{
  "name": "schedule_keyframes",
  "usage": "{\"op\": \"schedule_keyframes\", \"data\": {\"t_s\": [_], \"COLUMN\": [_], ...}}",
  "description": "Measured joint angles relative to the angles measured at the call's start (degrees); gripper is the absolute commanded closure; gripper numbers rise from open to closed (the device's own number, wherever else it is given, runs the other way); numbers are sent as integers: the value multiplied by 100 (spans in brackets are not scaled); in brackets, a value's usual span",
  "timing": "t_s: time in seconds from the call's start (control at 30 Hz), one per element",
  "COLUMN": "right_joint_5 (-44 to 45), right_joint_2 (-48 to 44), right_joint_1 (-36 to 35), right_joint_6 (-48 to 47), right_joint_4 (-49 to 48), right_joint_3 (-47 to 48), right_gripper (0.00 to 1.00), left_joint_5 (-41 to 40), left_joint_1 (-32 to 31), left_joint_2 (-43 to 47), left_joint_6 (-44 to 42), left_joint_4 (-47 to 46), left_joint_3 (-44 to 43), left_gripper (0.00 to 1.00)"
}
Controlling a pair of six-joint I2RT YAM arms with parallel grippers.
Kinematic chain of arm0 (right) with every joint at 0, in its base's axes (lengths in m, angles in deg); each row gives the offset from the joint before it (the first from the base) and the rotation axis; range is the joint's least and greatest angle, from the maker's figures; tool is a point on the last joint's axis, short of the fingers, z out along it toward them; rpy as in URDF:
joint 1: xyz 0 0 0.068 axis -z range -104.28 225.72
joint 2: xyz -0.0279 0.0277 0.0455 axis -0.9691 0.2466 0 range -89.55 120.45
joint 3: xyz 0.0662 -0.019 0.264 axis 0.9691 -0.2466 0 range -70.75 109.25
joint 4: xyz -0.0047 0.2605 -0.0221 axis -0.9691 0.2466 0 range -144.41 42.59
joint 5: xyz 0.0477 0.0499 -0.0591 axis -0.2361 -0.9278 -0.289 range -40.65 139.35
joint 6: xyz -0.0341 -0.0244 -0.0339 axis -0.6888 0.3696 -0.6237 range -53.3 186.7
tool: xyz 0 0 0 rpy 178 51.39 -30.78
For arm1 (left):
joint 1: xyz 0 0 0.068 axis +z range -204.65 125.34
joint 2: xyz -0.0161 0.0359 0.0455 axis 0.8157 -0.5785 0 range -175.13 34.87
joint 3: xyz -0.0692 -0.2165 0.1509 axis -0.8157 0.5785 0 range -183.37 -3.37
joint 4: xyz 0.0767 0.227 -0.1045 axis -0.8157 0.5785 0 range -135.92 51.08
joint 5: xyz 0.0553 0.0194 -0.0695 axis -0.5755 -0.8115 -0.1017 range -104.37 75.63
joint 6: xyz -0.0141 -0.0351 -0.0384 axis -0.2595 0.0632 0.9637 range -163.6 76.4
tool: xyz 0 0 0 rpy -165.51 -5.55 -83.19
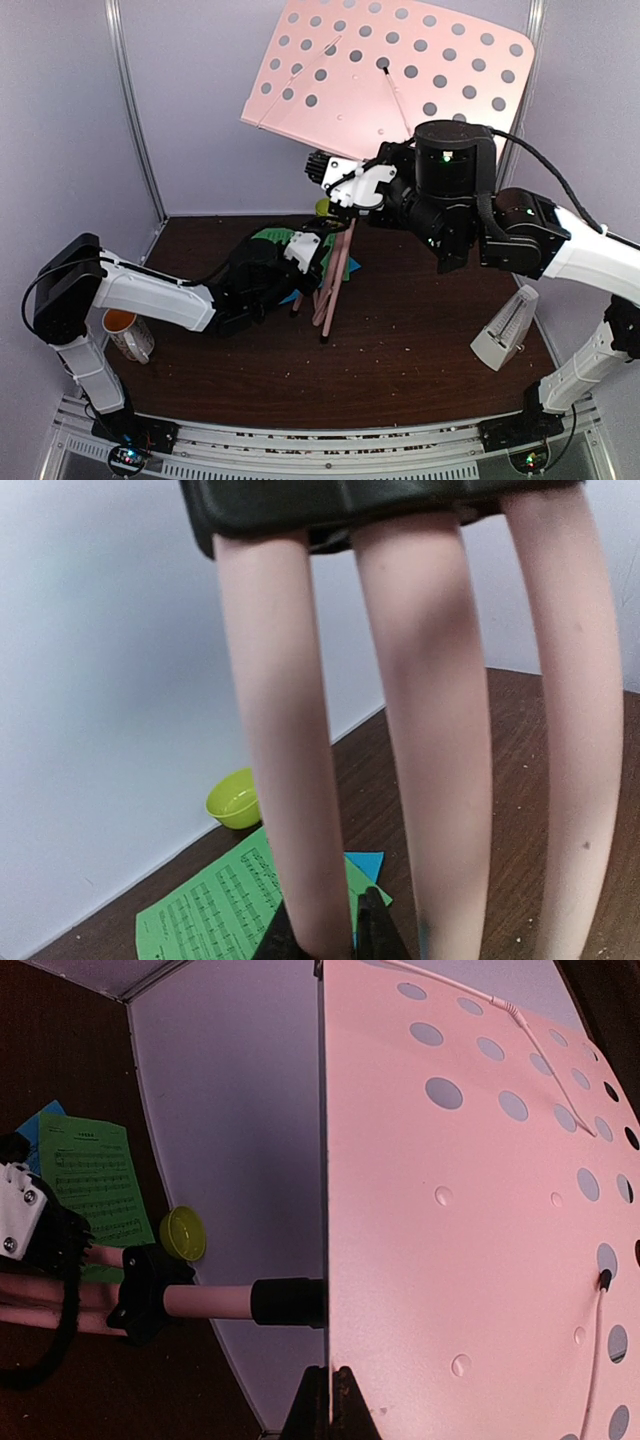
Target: Set up the instrument practice props
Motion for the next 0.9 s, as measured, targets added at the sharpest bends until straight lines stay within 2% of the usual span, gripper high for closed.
{"op": "schedule_keyframes", "data": {"t_s": [0.37,0.67,0.83,0.9], "right_joint_5": [-44,-90,-76,-83], "right_joint_2": [24,138,243,256], "right_joint_1": [-131,-153,-181,-212], "right_joint_6": [-476,-662,-758,-807], "right_joint_4": [149,225,-35,-240], "right_joint_3": [369,492,481,476], "right_gripper": [100,100,76,71], "left_joint_5": [-42,-98,-127,-107], "left_joint_1": [42,42,42,37], "left_joint_2": [162,15,-79,-118], "left_joint_6": [-1443,-1447,-1244,-1187], "left_joint_4": [-780,-997,-1172,-1252], "left_joint_3": [555,562,636,643], "left_gripper": [100,100,100,100]}}
